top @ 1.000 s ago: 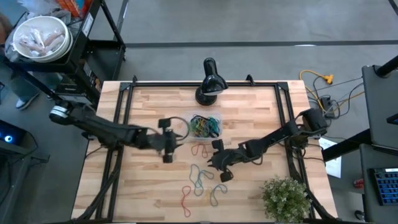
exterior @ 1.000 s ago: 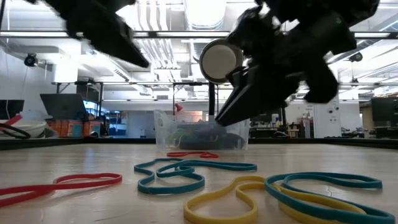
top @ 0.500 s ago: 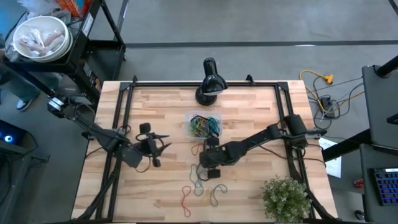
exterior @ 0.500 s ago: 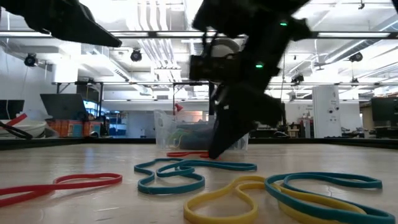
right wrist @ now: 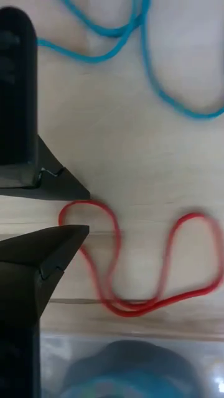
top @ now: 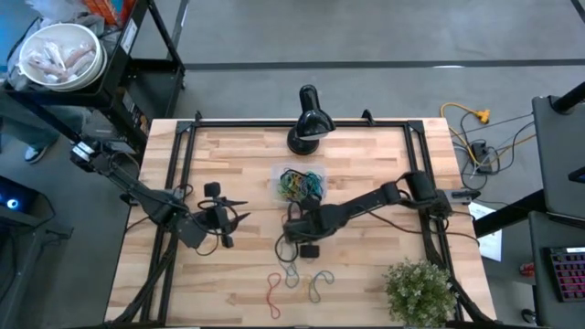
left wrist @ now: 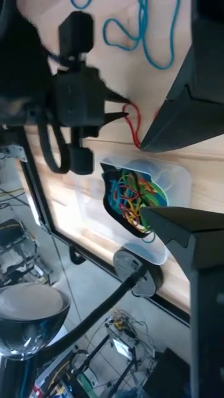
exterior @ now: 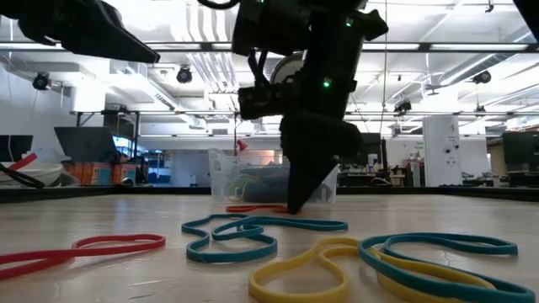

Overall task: Pick and place rubber bands into bin
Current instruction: Put the red rubber band into the transparent bin

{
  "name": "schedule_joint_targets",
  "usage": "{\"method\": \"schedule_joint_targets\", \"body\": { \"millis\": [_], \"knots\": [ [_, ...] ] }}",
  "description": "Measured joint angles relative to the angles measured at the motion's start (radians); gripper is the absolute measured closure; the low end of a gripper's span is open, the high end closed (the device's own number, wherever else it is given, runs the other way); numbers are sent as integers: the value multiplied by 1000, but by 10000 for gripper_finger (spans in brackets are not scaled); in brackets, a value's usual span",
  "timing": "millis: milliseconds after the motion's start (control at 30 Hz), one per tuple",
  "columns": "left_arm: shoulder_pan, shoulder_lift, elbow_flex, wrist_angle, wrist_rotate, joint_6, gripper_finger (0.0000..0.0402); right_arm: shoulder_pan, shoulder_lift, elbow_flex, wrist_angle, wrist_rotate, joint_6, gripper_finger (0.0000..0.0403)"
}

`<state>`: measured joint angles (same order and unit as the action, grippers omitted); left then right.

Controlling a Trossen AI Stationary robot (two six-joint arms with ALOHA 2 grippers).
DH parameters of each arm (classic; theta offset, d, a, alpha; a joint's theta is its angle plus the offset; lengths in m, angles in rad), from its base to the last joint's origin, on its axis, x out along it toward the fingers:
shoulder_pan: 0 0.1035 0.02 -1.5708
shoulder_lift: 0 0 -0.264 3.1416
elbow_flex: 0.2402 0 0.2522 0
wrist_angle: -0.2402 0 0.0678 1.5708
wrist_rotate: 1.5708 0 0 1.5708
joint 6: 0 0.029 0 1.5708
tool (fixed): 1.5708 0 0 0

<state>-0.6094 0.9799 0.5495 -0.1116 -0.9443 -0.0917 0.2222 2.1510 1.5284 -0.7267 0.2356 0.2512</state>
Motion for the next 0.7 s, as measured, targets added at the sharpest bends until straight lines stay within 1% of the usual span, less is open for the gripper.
{"method": "schedule_joint_targets", "body": {
  "millis": [200, 400, 533, 700],
  "knots": [
    [0, -4, 0, -2, 0, 0, 265, -30, -3, -3, -33, -115, 10, 335],
    [-2, -4, 0, -1, 0, 0, 265, -28, -1, -4, -33, -149, -30, 338],
    [-2, -5, 0, -2, 0, 0, 265, -23, 0, -4, -38, -204, -41, 355],
    [-2, -5, 0, -2, 0, -1, 265, -4, 0, -3, -86, -231, -25, 389]
  ]
}}
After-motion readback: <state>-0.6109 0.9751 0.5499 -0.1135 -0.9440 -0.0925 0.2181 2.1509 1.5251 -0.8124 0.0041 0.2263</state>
